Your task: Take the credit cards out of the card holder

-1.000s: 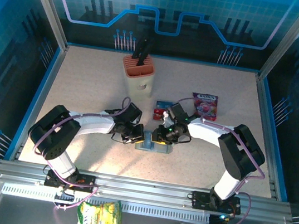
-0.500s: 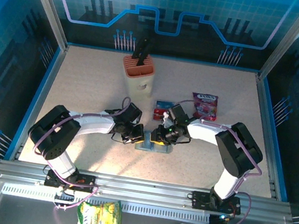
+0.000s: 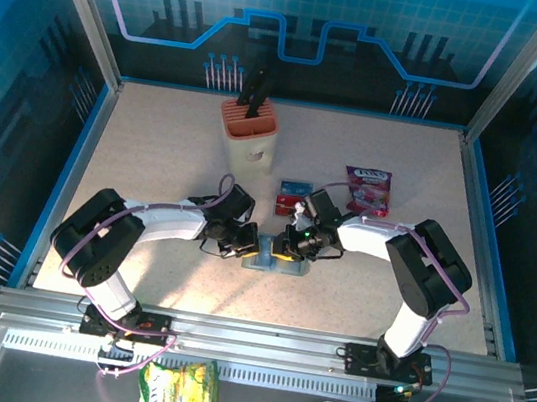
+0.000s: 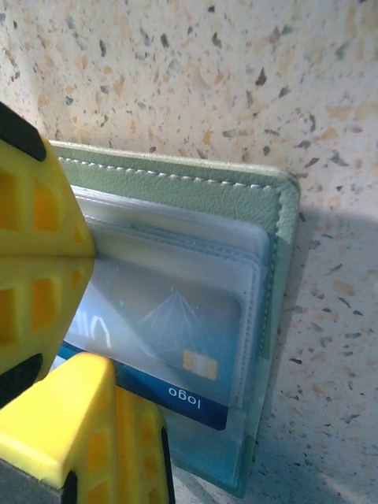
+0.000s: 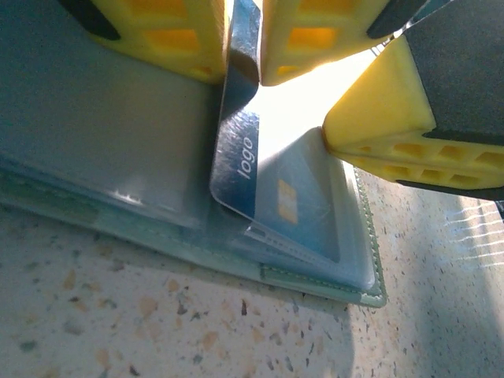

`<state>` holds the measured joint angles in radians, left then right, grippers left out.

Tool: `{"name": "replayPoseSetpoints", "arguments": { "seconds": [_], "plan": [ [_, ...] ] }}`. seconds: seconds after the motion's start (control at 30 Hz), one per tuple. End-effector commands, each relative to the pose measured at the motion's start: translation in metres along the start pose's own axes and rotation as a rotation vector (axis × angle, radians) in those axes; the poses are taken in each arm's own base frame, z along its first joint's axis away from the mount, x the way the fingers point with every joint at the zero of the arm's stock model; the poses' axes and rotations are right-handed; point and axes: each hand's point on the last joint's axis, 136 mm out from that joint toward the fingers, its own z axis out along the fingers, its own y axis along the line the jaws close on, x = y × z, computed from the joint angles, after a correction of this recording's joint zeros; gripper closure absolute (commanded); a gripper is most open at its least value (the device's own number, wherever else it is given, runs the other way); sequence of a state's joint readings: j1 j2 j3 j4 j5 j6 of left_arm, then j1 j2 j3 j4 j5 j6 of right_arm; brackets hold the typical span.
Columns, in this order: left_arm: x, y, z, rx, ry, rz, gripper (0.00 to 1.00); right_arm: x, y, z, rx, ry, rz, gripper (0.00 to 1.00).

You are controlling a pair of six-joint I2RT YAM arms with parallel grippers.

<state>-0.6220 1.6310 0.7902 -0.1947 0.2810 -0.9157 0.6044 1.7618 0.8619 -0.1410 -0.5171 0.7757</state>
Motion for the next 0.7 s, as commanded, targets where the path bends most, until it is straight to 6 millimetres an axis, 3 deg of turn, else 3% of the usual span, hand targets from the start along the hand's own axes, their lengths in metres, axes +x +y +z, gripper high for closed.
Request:
{"name": "replayPoseSetpoints", "arguments": {
  "seconds": [0.0,0.67],
  "plan": [
    [0.006,0.015,0.002,-0.052,0.010,-0.009,1.00,0.001,0.003,-0.004,-0.032,0.002,0.004,0.85],
    [0.006,0.015,0.002,-0.055,0.014,-0.007,1.00,0.003,-0.009,-0.025,0.002,-0.024,0.002,0.90]
  ]
}}
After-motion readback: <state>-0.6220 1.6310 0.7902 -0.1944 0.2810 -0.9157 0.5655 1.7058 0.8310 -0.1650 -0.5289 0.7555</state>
